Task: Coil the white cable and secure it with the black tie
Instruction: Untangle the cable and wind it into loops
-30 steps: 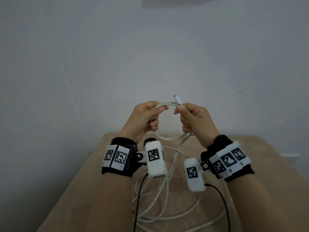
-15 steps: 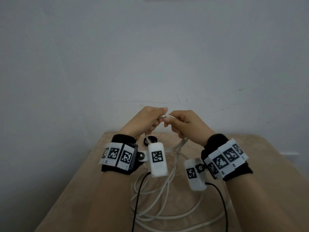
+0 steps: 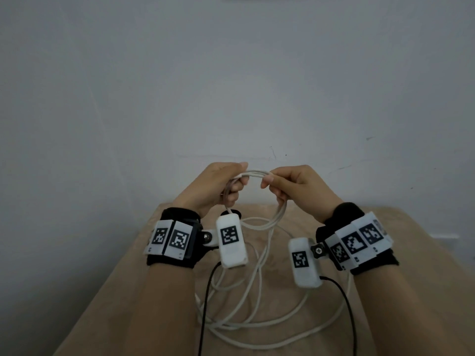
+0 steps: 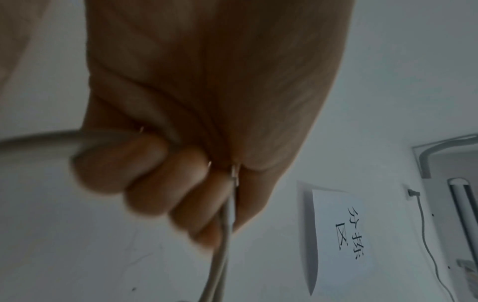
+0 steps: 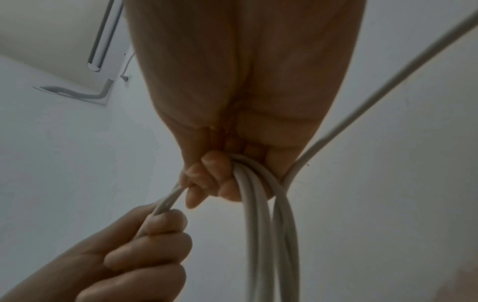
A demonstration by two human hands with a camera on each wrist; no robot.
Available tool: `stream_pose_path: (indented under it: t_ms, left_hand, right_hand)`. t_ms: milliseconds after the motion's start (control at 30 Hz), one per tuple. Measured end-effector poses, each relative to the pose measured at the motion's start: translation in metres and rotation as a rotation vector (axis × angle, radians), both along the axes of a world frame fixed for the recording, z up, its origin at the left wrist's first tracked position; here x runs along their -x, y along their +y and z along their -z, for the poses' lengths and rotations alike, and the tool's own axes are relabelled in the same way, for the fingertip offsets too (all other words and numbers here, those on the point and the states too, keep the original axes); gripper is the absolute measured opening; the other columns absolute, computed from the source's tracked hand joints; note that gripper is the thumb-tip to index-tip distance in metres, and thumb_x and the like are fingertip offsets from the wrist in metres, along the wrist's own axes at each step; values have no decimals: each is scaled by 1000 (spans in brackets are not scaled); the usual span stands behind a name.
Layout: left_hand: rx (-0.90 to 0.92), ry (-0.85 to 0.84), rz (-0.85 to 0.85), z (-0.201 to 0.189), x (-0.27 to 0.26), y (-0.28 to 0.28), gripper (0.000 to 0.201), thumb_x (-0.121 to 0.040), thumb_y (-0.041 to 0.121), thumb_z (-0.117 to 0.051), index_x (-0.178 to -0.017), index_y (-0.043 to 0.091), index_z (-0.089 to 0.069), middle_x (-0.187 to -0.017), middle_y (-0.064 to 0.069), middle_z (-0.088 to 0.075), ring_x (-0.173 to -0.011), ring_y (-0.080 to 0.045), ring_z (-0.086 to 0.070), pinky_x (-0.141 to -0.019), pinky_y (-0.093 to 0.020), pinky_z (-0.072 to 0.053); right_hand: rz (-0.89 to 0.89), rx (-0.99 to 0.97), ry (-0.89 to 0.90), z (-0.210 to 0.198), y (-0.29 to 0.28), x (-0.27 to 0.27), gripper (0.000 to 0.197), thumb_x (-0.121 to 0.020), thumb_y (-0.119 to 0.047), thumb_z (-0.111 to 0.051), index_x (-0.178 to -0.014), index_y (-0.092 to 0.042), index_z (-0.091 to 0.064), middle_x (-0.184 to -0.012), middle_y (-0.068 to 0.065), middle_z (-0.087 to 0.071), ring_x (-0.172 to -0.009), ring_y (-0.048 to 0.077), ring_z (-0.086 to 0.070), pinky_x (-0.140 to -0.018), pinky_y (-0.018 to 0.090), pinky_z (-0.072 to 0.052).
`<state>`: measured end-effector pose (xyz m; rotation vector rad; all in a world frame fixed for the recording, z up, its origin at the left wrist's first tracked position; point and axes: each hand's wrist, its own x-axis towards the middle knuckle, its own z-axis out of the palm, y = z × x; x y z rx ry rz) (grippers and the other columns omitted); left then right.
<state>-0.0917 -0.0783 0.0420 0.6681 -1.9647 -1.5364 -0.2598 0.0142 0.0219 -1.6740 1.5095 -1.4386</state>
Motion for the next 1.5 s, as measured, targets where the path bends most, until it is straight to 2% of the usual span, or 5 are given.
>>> stream_pose_path:
  t_ms: [233,500,800,1133,1500]
  left_hand:
    - [208,-304,46,-3,5,7,38,-96,39,-52,-70,14,-63,-45,13,-35,-41,-7,-26,-42,-19,-23]
    - [120,55,-49,0,-6,-5,40,-99,34,-46,-65,14,-42,-46,12,-23,-39,-4,-15,-38,-15,-14]
    - [5,279,-80,-3,-15,-12,40,-98,36,-45,-64,16,-40,-49,11,-24,-40,-4,-14,-41,-18,-11]
    - [-23,304,-221,1,-24,-19,41,-98,33,-49,-61,17,-41,-50,9,-26,-38,-3,-16,-38,-16,-12]
    - [32,395,-310,-11,-33,-18,40,-98,32,-51,-61,17,-44,-56,3,-25,-39,-5,-17,-37,-16,-15]
  right_hand:
    - [2,-69,244,2,-2,-8,31,-95,-20,-54,-67,-20,-67,-50,-14,-55,-47,1,-49,-53,14,-41]
    - [269,64,-18,4,1,19,20,-93,-36,-56,-96,-24,-72,-96,-5,-73,-95,9,-65,-90,29,-48]
    - [322,-7,-360,18,-3,25,21,-94,-16,-57,-80,-9,-72,-54,-3,-47,-39,5,-33,-40,18,-33]
    - [819,-172,12,32,5,59,23,-94,-24,-57,-88,-10,-75,-70,1,-61,-78,17,-54,-72,24,-36]
    - [948,-231,46,37,13,77,26,-95,-20,-54,-94,-4,-74,-95,16,-72,-81,25,-57,-72,27,-40]
